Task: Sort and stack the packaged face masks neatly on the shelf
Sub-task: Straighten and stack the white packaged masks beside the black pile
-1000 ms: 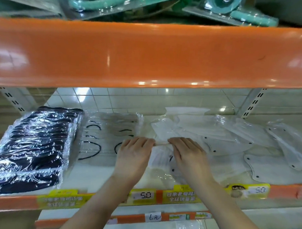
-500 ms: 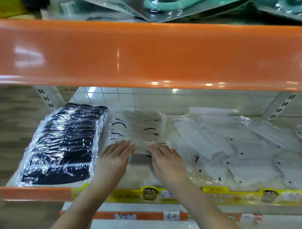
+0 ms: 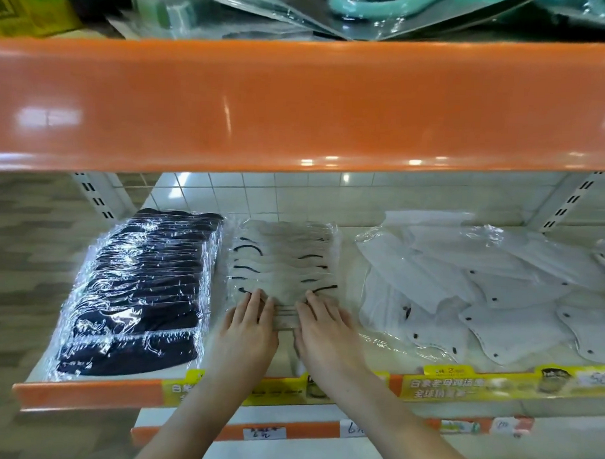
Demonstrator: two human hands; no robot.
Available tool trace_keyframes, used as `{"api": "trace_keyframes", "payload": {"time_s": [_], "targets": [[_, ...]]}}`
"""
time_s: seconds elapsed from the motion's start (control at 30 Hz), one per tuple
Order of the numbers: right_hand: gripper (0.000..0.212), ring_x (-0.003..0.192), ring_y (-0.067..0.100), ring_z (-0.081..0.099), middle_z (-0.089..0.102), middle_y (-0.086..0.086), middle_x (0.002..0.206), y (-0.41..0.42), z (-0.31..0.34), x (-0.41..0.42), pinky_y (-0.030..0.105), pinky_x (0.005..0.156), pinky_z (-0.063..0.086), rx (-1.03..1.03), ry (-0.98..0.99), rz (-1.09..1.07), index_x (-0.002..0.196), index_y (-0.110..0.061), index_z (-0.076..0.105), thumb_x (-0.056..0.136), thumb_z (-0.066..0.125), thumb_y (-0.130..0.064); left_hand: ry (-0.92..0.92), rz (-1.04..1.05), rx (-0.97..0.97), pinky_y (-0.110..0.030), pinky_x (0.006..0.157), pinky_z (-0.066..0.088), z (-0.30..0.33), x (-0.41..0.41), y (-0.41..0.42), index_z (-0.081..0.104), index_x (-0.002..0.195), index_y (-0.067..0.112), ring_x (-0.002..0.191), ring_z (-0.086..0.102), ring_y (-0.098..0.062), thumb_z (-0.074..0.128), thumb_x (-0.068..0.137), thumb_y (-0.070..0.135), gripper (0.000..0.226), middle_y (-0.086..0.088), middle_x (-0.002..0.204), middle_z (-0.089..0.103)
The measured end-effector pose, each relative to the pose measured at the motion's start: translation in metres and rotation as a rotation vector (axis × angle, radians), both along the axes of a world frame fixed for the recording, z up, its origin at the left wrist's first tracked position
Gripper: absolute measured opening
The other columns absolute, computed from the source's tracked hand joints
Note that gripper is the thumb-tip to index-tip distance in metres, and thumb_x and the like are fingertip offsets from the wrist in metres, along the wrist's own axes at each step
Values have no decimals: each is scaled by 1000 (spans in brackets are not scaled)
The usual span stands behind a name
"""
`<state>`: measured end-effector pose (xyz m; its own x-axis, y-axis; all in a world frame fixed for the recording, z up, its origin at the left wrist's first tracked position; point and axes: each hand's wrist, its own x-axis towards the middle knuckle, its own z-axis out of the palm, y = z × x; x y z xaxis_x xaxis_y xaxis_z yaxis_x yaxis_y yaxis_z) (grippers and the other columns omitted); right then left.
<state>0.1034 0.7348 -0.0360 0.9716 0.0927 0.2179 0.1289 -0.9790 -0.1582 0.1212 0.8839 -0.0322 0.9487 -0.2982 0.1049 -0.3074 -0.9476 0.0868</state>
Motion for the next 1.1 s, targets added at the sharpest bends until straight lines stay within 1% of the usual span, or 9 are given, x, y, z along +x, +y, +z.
{"api": "trace_keyframes", "payload": {"time_s": [0.13, 0.23, 0.37, 0.47, 0.57, 0.7, 0.8, 0.93, 1.1], "targets": [[52, 111, 24, 61, 64, 8, 121, 6, -3, 0, 42, 82, 55, 19, 24, 12, 111, -13, 68, 66, 78, -38, 74, 34, 39, -48, 81, 53, 4, -1, -3, 69, 109, 1, 108, 63, -39, 39, 76, 35, 56, -24, 117, 64], [53, 118, 24, 58, 59, 7, 130, 6, 2, -1, 43, 88, 53, 41, 110, 7, 118, -15, 65, 77, 49, -44, 76, 42, 42, -47, 83, 53, 10, 0, -4, 69, 110, 4, 111, 61, -36, 34, 74, 36, 60, -21, 120, 63], [77, 141, 20, 26, 29, 1, 154, -5, 20, 0, 43, 109, 27, 156, 181, 99, 142, -19, 41, 80, 9, -52, 48, 75, -113, -43, 80, 54, 22, 9, -10, 68, 104, 9, 107, 62, -28, 31, 72, 37, 57, -8, 115, 65], [51, 131, 17, 41, 43, -3, 145, -22, 26, -1, 40, 102, 37, 274, 78, 65, 134, -22, 52, 93, 29, -44, 40, 36, -194, -40, 63, 56, 29, 8, -25, 70, 93, 9, 85, 68, -28, 39, 72, 32, 44, -5, 95, 70], [41, 103, 20, 63, 65, -3, 117, -47, 29, -7, 38, 78, 55, 338, -71, 1, 111, -21, 67, 88, 38, -38, 62, -17, -256, -41, 61, 56, 34, 6, -52, 70, 97, 10, 82, 67, -29, 36, 73, 28, 45, -4, 92, 70], [32, 92, 23, 65, 67, 0, 107, -101, 31, -23, 36, 69, 57, 280, -113, -87, 99, -20, 68, 81, 44, -31, 31, -95, -301, -37, 55, 54, 38, -2, -98, 71, 93, 12, 82, 68, -27, 46, 73, 22, 34, -1, 93, 70], [36, 93, 24, 66, 67, 1, 109, -142, 30, -34, 36, 67, 56, 172, -54, -202, 99, -20, 69, 80, 41, -34, 93, -165, -311, -36, 77, 53, 39, -10, -137, 65, 112, 17, 110, 58, -21, 46, 85, 16, 33, 7, 115, 61], [39, 97, 26, 65, 67, 3, 108, -187, 24, -46, 38, 70, 54, 76, -47, -280, 102, -19, 67, 77, 46, -40, 102, -325, -244, -29, 63, 54, 31, -13, -175, 71, 84, 21, 85, 67, -17, 40, 70, 25, 34, 6, 89, 68], [62, 107, 36, 60, 61, 15, 119, -222, 14, -59, 45, 79, 53, 35, 77, -418, 112, -13, 62, 59, 75, -42, 67, -395, -95, -26, 64, 53, 26, -11, -209, 70, 86, 20, 84, 66, -18, 37, 68, 26, 38, 5, 87, 67]]}}
